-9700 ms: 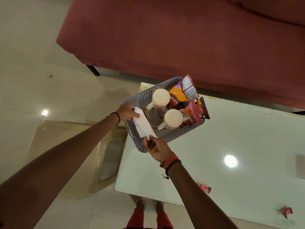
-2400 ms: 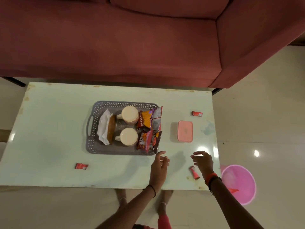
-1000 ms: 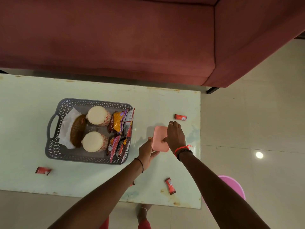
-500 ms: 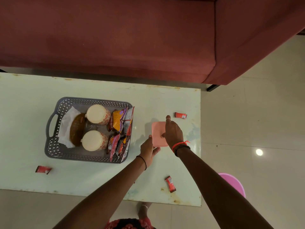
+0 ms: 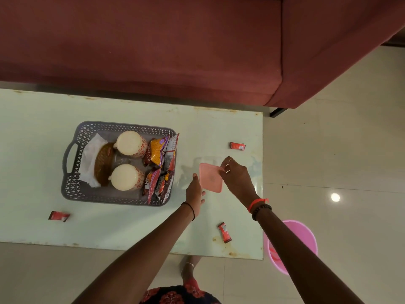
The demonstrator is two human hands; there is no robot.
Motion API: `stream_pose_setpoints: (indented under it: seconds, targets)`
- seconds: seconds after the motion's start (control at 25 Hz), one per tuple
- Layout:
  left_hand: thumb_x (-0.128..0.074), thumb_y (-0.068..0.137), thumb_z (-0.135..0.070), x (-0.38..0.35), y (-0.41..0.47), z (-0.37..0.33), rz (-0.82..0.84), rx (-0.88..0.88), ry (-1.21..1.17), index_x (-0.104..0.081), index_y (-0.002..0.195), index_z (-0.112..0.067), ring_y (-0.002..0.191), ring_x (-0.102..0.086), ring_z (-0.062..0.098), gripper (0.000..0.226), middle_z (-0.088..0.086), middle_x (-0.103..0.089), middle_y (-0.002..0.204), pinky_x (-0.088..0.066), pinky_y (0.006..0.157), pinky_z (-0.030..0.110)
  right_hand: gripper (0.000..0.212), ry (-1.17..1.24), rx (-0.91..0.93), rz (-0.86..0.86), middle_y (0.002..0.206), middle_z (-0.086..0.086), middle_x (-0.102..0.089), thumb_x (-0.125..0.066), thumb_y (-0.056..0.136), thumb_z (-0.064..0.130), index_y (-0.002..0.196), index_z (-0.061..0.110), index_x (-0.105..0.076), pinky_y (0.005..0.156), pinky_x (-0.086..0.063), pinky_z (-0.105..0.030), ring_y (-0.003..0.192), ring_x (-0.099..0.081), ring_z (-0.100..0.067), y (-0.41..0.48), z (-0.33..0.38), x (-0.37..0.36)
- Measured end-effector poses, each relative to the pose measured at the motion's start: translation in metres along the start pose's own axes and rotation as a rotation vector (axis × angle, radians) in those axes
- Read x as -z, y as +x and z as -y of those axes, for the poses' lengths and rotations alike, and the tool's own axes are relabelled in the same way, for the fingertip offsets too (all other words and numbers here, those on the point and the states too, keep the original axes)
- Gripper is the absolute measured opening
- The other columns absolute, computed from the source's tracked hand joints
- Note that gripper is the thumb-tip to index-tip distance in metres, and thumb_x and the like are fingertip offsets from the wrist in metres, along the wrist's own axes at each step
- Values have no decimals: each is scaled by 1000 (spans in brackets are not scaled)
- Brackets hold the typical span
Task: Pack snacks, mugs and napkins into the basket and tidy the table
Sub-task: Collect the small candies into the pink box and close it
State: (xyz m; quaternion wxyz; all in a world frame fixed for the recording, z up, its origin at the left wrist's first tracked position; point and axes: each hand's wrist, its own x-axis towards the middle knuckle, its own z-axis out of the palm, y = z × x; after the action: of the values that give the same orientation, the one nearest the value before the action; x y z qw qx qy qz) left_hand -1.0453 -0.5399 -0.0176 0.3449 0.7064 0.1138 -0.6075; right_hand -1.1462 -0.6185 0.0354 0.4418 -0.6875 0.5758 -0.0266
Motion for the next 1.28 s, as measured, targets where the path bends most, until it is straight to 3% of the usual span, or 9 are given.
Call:
stream_pose_setpoints:
  seconds: [0.16,0.28,0.52,0.6,0.68,0.76,0.92,1.04,1.28]
  targets:
    - [-22,96,-51,20,-12,20,-44,-68,107,-37,141,-21,111,-54,25,56,15,-51,130,-40,104,39,9,41,22,82,87,-1,-64,-61,86,15,81,17,-54,59,-43,-15,76,-61,-19,-37,-5,-11]
    - [-24,96,-51,44,-19,43,-64,-140,232,-44,138,-19,123,-50,30,56,16,-48,139,-33,112,46,7,-76,92,62,83,0,-61,-62,85,18,82,14,-57,58,-43,-18,75,-58,-18,-67,-12,-38]
    - [-26,98,-43,87,-27,75,-116,-221,371,-52,131,-18,118,-52,37,49,21,-57,126,-36,107,52,26,-459,293,113,109,-8,-57,-52,92,14,117,7,-53,70,-52,-33,101,-55,-23,-99,-33,-106]
    - [-28,99,-39,97,-30,81,-120,-258,375,-56,124,-13,98,-59,25,46,9,-65,104,-39,106,47,32,-533,324,162,115,-10,-56,-47,94,9,125,5,-48,74,-51,-33,105,-53,-24,-98,-38,-125]
    - [-29,100,-35,108,-30,84,-131,-295,391,-55,125,-10,103,-59,21,44,7,-64,113,-39,106,43,31,-564,338,215,114,-12,-55,-42,94,1,124,4,-48,73,-49,-31,102,-54,-25,-95,-41,-137]
    - [-36,99,-29,120,-28,88,-164,-334,468,-53,128,-8,118,-53,28,39,15,-57,129,-39,106,42,27,-522,312,252,110,-14,-57,-40,93,-3,118,1,-51,72,-47,-33,97,-56,-27,-91,-43,-140]
    - [-49,93,-15,143,-26,98,-156,-503,778,-55,123,-11,110,-55,26,30,17,-52,122,-47,94,33,21,-391,98,92,99,-15,-60,-41,89,-5,102,1,-56,69,-48,-33,88,-59,-30,-92,-58,-120]
    - [-55,91,-16,150,-20,104,-148,-589,1044,-54,119,-11,107,-55,26,29,14,-52,118,-51,87,39,20,-413,-73,-26,102,-13,-59,-48,92,8,110,5,-57,69,-54,-37,94,-59,-29,-107,-83,-100]
    - [-63,84,-25,146,1,110,-172,-645,1284,-51,108,-8,101,-53,27,31,11,-53,112,-47,81,38,41,-433,-152,65,109,-13,-52,-63,87,26,122,10,-48,73,-56,-39,97,-57,-29,-120,-112,-101]
